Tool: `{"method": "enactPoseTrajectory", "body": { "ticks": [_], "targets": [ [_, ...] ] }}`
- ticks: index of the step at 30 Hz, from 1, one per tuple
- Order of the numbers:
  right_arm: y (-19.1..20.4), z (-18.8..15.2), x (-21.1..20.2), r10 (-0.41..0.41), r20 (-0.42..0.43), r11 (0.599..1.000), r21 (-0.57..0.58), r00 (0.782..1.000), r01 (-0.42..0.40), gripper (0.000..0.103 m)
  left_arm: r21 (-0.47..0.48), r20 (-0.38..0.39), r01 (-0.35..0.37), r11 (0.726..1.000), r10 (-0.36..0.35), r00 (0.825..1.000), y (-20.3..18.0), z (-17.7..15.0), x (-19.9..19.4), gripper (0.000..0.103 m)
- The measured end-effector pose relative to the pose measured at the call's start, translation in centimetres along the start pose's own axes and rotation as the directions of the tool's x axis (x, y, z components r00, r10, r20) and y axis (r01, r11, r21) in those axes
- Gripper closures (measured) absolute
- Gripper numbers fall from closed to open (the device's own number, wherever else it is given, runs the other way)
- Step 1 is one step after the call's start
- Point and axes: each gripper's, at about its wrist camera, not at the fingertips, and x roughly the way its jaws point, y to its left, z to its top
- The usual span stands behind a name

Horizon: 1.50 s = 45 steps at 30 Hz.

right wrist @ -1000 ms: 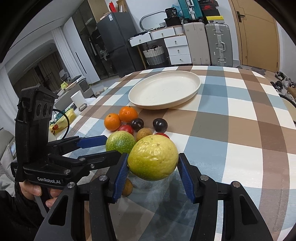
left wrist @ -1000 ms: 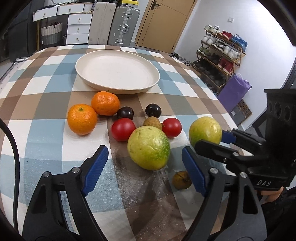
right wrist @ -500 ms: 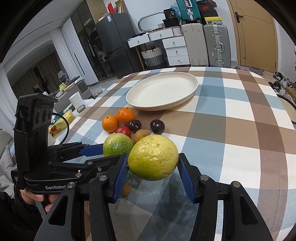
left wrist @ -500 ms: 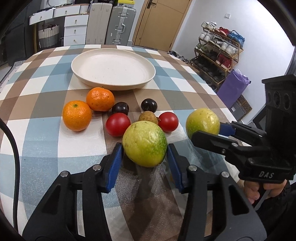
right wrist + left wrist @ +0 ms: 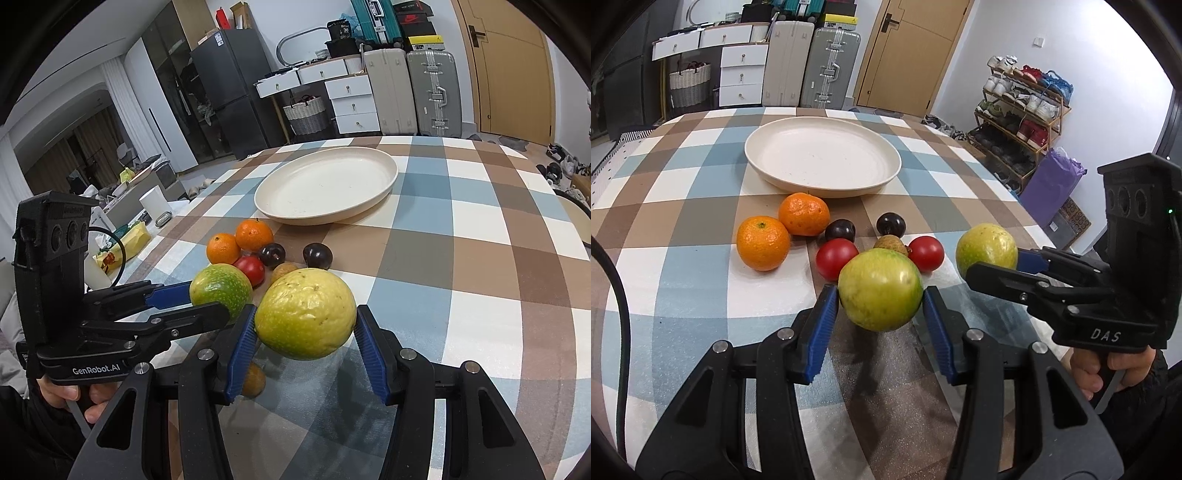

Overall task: Organize fruits
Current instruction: 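Close left gripper on the green lime while right gripper closes on the yellow lime, then carry both limes over the cream plate and open both grippers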

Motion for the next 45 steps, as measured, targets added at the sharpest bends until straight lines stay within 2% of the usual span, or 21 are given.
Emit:
{"method": "enactPoseTrajectory", "body": {
  "ticks": [10,15,19,29,38,45],
  "targets": [
    [0.1,0.0,-0.1,-0.006,-0.001,1.0,0.0,1.0,0.006,0.049,0.018,-0.029,-0.021,1.0,0.021,0.999,-0.1,0.0,0.8,0.059],
    [0.0,0.1,-0.3,-0.007,0.006,1.0,0.005,1.0,0.007,0.049,0.024,-0.053,-0.009,1.0,0.011,0.999,-0.4,0.3,1.9,0.058],
    [0.0,0.2,-0.4,-0.01,0.009,1.0,0.004,1.0,0.01,0.049,0.035,-0.046,-0.013,0.999,0.015,0.999,-0.7,0.2,1.9,0.057],
    [-0.1,1.7,-0.7,-0.009,0.041,1.0,-0.008,0.999,0.01,0.049,0.046,0.069,-0.001,0.999,-0.002,0.998,-0.5,2.4,-1.3,0.058],
    [0.3,4.0,-0.8,-0.007,0.085,1.0,-0.03,0.996,0.009,0.049,0.054,0.151,-0.062,0.997,0.053,0.987,1.0,5.8,-2.7,0.057],
    [-0.3,6.1,0.0,0.001,0.121,1.0,-0.006,0.993,0.0,0.049,0.059,0.188,-0.102,0.993,0.09,0.978,2.4,8.1,-2.2,0.057]
  ]
}}
